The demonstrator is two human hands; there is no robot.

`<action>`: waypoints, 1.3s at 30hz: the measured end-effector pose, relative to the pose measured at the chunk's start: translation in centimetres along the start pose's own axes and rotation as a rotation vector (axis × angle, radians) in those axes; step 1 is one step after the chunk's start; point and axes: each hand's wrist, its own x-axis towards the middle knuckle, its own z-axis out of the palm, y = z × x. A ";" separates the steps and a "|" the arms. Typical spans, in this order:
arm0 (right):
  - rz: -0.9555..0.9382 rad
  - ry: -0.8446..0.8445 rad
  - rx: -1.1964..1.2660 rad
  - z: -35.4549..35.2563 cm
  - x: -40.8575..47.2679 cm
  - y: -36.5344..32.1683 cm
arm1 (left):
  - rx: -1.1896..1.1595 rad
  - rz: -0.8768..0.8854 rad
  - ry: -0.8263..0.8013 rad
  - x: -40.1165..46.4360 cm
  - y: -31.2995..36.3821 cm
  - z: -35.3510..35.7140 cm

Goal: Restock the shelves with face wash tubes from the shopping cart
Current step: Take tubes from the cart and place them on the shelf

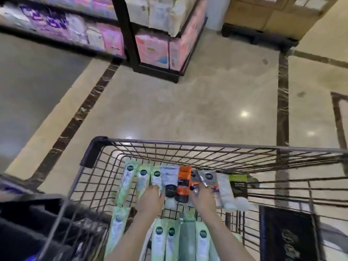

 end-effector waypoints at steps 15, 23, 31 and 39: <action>-0.017 0.021 0.044 3.2 4.6 -1.5 | -0.574 -0.320 -0.186 7.5 1.3 4.0; 0.006 0.000 0.256 2.4 2.7 -2.2 | -0.831 -0.319 -0.132 4.5 0.9 2.5; 0.098 -0.094 0.925 -1.6 -2.0 -1.5 | -0.954 -0.216 -0.066 -1.0 1.4 -0.5; 0.057 -0.140 1.259 -7.2 -8.6 -2.8 | -1.230 -0.072 0.088 -9.2 3.3 -4.5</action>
